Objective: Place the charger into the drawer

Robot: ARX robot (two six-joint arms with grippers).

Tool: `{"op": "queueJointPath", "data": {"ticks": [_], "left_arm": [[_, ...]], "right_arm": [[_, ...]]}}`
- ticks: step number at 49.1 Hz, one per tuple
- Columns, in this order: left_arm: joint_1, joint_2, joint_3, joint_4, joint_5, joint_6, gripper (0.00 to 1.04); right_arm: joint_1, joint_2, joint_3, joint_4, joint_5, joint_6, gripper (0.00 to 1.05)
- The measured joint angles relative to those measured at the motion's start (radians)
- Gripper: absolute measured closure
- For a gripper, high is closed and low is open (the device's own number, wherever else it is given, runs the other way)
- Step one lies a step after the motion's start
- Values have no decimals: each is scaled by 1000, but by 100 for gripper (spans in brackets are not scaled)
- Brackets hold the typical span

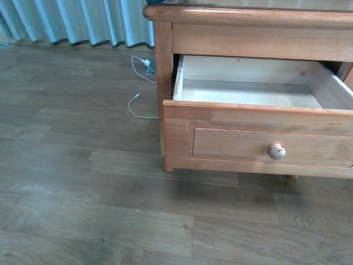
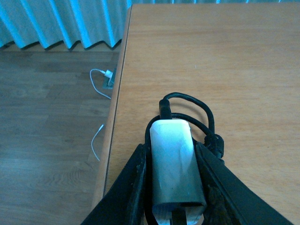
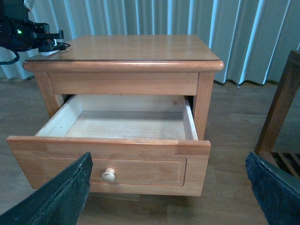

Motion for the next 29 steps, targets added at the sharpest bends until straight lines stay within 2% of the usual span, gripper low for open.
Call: {"op": "queueJointPath", "data": {"ticks": [29], "left_arm": [[-32,-635,-650,228,180,-87,78]], "right_arm": [[0,0,0,0,0,0,8]]}}
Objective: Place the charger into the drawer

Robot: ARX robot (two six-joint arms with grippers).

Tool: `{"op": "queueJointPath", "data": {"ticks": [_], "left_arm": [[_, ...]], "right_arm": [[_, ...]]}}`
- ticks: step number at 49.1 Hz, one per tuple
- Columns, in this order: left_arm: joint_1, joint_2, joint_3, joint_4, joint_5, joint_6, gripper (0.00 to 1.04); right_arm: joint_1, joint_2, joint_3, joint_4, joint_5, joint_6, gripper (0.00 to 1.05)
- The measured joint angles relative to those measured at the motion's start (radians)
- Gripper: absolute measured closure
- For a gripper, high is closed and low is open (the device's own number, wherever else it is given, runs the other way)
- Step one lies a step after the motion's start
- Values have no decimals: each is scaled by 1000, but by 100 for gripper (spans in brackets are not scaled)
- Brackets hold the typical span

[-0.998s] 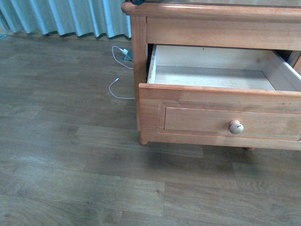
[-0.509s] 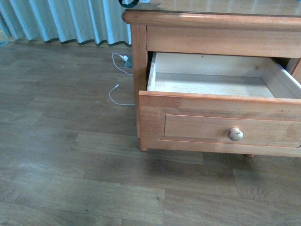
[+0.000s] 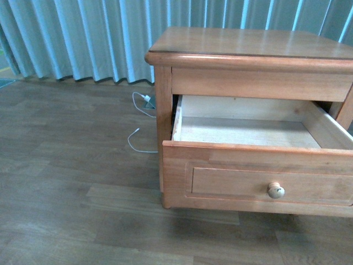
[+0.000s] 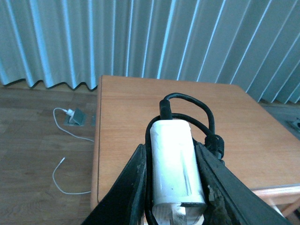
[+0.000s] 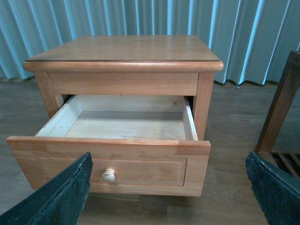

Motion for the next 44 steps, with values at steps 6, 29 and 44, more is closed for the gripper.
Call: {"op": "queueJointPath", "data": {"ticks": [6,29,44], "left_arm": [[-34,-110,-150,37,19,17,78],[-121,112,-269,77,24,-6,78],[-178,352,-108,43,-3,-7,78]], "right_arm": [[0,0,0,0,0,0,8],[0,0,0,0,0,0,8],[0,0,0,0,0,0,8]]}}
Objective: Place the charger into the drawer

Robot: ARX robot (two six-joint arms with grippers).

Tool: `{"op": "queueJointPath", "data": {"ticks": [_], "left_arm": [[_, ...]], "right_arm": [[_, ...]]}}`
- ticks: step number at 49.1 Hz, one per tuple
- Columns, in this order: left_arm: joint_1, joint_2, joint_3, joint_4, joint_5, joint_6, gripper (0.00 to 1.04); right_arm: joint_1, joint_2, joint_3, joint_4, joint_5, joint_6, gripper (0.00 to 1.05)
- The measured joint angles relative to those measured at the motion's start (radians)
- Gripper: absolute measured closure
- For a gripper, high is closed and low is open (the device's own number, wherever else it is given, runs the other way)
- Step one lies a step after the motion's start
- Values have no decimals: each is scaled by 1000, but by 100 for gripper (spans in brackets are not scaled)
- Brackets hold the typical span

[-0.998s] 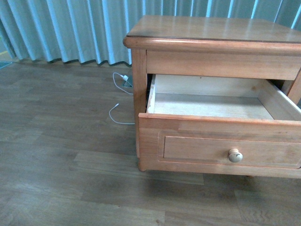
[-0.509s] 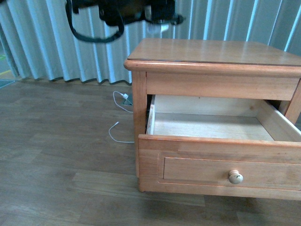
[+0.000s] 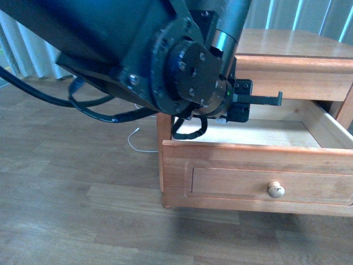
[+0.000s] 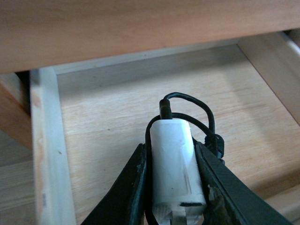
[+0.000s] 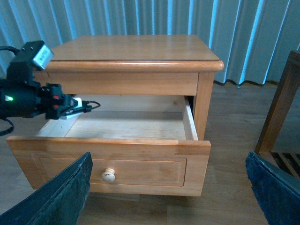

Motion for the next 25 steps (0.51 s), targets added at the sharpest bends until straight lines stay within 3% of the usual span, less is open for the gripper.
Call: {"op": "queueJointPath", "data": {"ticks": [20,25], "left_arm": [[-24,185,192,-79,-27,-3,78],[-25,187,197,-80,-29,-4,63]], "right_arm": [[0,0,0,0,0,0,8],[0,0,0,0,0,0,8]]}}
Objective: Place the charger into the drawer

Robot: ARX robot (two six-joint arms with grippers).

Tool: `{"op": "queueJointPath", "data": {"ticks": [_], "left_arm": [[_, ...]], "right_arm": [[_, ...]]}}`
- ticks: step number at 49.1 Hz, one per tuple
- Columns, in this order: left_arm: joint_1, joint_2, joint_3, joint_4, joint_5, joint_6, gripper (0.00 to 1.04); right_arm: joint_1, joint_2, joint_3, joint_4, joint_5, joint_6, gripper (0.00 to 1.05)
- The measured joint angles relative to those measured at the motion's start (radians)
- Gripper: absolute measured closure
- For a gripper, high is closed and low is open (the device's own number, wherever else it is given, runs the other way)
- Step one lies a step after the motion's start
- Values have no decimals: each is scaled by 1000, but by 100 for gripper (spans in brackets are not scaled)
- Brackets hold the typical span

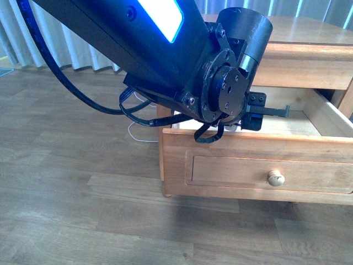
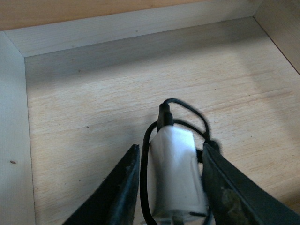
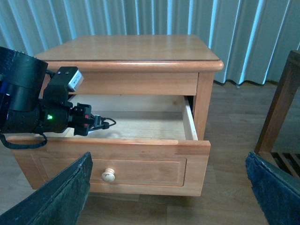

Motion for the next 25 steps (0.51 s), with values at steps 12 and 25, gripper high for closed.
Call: {"op": "queueJointPath", "data": {"ticks": [12,25], "left_arm": [[6,-49,-71,47,-27,1,24],[64,-327,-286,138,-24,52,6]], "right_arm": [[0,0,0,0,0,0,8],[0,0,0,0,0,0,8]]}}
